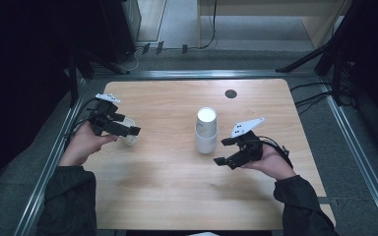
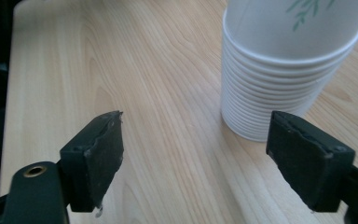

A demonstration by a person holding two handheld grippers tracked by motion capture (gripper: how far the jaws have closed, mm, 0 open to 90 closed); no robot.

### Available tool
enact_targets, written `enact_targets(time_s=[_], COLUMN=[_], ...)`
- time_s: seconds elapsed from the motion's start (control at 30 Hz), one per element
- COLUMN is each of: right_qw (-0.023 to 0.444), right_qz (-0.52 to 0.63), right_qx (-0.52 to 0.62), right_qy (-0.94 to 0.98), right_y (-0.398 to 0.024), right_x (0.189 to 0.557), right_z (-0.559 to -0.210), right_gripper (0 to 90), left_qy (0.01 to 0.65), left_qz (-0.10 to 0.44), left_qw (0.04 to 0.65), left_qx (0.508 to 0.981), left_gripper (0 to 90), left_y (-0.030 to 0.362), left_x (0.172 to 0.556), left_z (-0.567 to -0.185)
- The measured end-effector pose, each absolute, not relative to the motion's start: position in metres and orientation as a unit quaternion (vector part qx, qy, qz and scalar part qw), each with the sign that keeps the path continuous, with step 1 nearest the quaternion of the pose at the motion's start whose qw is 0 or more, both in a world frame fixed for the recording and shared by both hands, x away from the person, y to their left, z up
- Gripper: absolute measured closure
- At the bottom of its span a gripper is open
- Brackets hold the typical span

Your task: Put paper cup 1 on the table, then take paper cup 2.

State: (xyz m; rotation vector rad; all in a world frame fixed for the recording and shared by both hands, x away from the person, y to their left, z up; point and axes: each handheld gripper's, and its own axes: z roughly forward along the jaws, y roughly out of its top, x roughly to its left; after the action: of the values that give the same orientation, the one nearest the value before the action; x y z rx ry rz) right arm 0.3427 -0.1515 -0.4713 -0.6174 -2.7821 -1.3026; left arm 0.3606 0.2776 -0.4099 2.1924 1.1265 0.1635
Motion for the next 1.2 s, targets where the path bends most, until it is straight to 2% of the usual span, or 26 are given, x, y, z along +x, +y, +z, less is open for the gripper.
enact_targets(time_s=[0.27, 0.4, 0.57, 1.2], right_qw=[0.005, 0.016, 0.024, -0.006], right_qz=[-0.417, -0.425, -0.423, -0.413], right_qx=[-0.197, -0.194, -0.197, -0.182], right_qy=[-0.887, -0.884, -0.884, -0.892], right_y=[-0.155, -0.159, -0.162, -0.164], right_x=[0.346, 0.347, 0.348, 0.370], right_z=[-0.471, -0.468, -0.468, -0.443], right_gripper=[18.2, 23.4, 24.7, 26.8], left_qy=[0.416, 0.405, 0.397, 0.342], left_qz=[0.048, 0.043, 0.037, 0.010], left_qw=[0.342, 0.347, 0.353, 0.357], left_qx=[0.841, 0.845, 0.847, 0.869], left_gripper=[7.2, 7.2, 7.2, 7.2], left_y=[0.265, 0.260, 0.253, 0.207], left_x=[0.359, 0.358, 0.356, 0.343], left_z=[-0.413, -0.414, -0.415, -0.436])
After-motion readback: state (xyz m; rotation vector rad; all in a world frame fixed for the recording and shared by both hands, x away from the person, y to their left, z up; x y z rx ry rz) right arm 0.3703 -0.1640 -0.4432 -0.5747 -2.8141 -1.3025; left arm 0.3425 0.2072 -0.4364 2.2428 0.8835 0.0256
